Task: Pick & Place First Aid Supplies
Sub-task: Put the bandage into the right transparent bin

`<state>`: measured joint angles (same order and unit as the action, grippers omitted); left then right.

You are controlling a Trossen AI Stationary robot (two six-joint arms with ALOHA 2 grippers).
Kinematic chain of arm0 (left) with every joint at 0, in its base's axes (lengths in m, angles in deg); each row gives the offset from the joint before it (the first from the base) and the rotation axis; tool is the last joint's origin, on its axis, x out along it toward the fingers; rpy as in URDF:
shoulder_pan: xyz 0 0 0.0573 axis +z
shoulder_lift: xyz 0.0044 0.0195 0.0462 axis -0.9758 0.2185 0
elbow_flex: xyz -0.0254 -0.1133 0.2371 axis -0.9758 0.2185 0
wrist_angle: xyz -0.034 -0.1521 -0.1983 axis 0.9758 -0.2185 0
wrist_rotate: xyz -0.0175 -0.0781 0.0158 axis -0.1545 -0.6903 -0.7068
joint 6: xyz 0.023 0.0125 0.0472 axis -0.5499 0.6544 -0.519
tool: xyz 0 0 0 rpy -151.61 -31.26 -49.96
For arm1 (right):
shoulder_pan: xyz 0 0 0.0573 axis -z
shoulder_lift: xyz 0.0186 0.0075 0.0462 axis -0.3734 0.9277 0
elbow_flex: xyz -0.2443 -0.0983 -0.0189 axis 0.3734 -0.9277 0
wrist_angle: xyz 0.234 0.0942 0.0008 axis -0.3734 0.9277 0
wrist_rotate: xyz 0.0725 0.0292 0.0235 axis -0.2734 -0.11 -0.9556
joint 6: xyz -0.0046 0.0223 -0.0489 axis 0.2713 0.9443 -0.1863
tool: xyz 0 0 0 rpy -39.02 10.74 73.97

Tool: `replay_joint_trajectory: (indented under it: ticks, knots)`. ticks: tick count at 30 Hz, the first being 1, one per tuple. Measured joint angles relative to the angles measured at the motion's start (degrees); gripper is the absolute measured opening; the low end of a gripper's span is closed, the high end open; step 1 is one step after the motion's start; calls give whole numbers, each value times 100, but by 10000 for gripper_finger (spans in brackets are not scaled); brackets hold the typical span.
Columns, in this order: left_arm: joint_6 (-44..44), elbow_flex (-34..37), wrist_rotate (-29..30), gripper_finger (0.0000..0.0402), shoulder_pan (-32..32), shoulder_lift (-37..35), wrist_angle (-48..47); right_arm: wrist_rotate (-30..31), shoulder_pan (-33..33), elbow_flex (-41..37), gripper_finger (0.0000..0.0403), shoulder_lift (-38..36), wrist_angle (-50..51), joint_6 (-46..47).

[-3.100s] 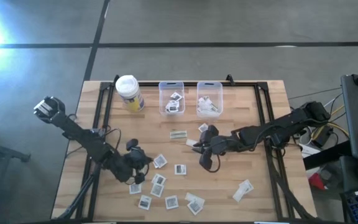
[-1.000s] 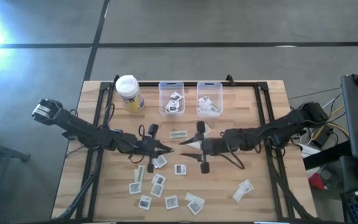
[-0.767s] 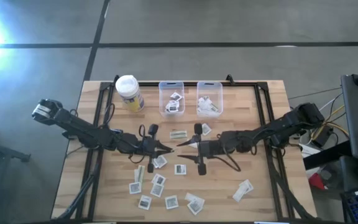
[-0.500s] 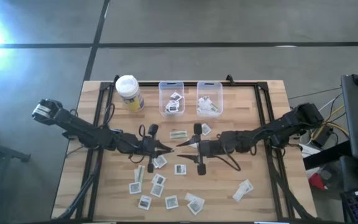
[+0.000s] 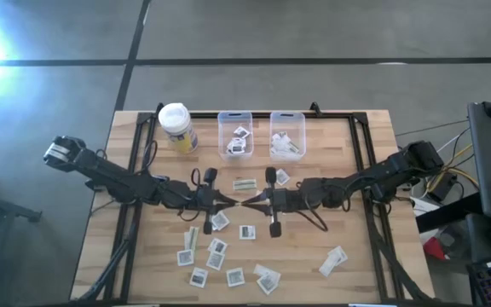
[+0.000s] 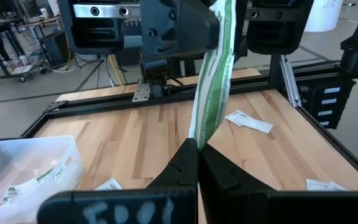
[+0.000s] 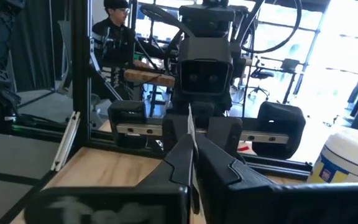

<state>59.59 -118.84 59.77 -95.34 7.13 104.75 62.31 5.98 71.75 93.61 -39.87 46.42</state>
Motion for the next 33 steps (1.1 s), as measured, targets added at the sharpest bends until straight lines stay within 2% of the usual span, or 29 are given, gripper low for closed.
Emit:
replay_joint_trajectory:
  ticks: [9, 18, 26, 29, 33]
  knots:
    - [32, 0, 2, 10, 0, 0, -91, 58, 0, 0, 8, -3, 284, 160]
    - [7, 0, 14, 82, 0, 0, -712, 283, 5, 0, 8, -4, 489, 282]
    - [116, 0, 563, 145, 0, 0, -1362, 1108, 38, 0, 8, -28, 1017, 346]
    - [347, 0, 898, 156, 0, 0, -1740, 1289, 155, 0, 8, -137, 1330, 351]
    - [694, 0, 970, 160, 0, 0, -2194, 1429, 417, 0, 8, -372, 1777, 464]
